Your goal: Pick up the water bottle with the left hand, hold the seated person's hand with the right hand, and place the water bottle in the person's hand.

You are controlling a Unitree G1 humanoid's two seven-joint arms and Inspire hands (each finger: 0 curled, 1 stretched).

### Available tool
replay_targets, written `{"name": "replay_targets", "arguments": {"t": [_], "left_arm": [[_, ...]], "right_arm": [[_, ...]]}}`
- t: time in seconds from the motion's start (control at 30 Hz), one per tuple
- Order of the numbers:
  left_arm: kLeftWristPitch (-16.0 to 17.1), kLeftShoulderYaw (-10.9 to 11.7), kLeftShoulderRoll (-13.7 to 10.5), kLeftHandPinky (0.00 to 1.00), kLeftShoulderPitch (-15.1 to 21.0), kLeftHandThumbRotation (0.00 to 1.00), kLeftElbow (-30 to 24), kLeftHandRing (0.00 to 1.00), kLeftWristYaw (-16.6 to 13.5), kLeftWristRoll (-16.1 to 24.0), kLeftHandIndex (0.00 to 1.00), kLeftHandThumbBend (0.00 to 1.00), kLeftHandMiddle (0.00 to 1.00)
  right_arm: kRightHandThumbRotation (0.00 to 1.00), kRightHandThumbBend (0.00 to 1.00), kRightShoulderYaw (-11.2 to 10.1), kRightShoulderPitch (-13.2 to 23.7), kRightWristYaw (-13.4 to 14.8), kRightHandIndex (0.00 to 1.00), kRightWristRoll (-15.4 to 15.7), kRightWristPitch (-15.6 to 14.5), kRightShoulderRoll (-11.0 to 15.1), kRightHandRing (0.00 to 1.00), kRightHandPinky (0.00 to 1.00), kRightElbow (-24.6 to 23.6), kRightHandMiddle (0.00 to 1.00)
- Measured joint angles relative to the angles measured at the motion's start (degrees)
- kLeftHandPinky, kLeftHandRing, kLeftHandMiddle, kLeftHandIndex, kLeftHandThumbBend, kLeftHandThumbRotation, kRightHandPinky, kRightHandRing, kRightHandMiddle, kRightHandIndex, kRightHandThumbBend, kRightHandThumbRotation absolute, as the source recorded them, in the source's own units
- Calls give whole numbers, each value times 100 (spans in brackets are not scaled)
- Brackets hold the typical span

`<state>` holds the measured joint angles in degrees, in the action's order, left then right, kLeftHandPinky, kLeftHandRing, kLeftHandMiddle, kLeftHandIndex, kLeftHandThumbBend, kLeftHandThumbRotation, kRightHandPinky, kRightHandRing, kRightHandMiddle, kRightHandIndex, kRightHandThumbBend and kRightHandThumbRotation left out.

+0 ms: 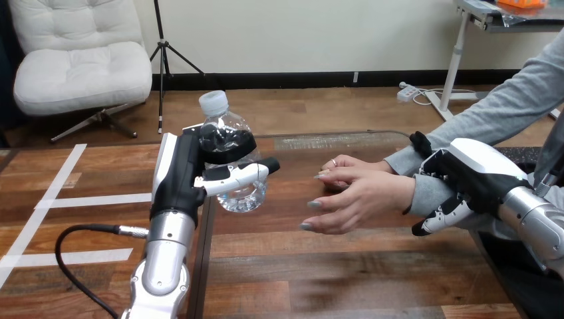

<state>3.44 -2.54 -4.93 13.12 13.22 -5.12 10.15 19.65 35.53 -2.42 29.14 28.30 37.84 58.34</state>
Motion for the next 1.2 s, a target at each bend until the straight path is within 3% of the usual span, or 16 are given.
{"name": "replay_targets", "arguments": {"t": [1.2], "left_arm": [[24, -347, 321, 24, 402, 0, 357, 30, 208, 64, 38, 78, 35]], "right_arm": [[0, 84, -3, -19, 1, 35, -2, 131, -5, 29, 27, -132, 34]]}}
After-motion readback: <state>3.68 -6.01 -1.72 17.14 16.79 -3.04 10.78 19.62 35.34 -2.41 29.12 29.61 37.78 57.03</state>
